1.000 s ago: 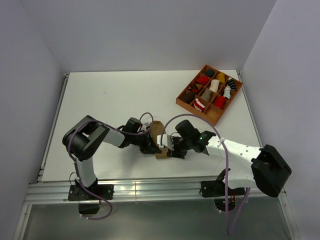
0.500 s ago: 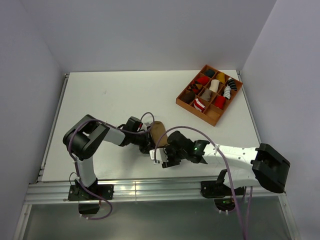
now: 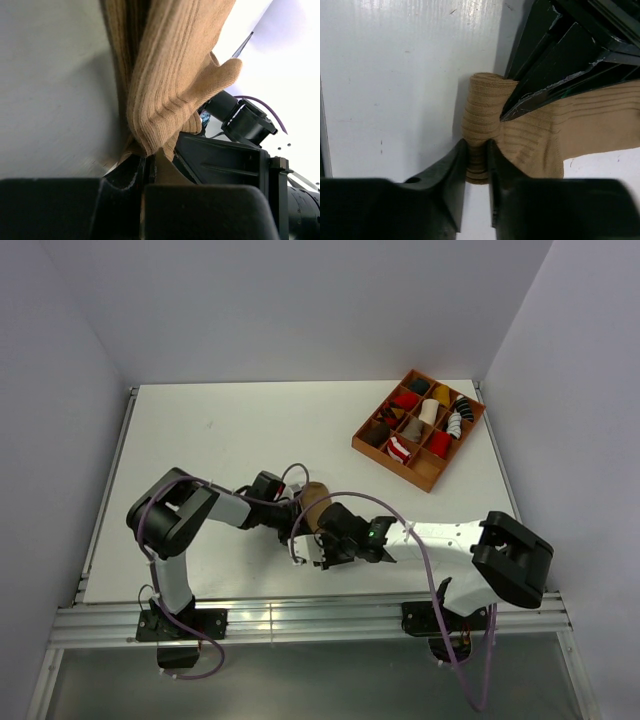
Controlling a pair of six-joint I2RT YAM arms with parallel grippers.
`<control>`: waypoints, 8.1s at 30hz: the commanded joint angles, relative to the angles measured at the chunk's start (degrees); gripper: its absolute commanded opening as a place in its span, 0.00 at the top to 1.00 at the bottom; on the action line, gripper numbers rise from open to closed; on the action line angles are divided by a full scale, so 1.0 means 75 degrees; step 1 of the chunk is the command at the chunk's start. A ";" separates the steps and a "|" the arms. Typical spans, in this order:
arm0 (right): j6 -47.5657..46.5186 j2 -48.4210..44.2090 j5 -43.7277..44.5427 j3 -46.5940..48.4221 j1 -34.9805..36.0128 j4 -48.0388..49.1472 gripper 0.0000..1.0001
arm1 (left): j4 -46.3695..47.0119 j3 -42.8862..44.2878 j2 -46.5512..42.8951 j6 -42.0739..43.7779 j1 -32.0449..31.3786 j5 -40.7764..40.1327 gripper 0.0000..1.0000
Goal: Roll the socks
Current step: Roll the sock at the center of the board.
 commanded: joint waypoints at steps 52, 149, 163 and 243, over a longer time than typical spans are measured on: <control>-0.1258 0.6691 -0.5606 0.7229 -0.3572 -0.8860 0.81 | 0.3761 -0.2079 -0.3304 0.3461 -0.2217 -0.5737 0.53; -0.0566 -0.0258 -0.1529 0.0725 -0.0750 -0.1373 0.42 | -0.1981 0.0265 0.0658 0.1293 -0.0132 -0.0428 1.00; -0.0144 0.0820 -0.0884 0.1007 -0.0513 -0.1279 0.73 | -0.1912 0.0312 0.0518 0.1329 -0.0108 -0.0334 0.99; -0.1082 0.7336 -0.5407 0.7112 -0.3865 -0.9130 0.83 | 0.2588 -0.1235 -0.2343 0.4493 -0.1819 -0.3487 0.55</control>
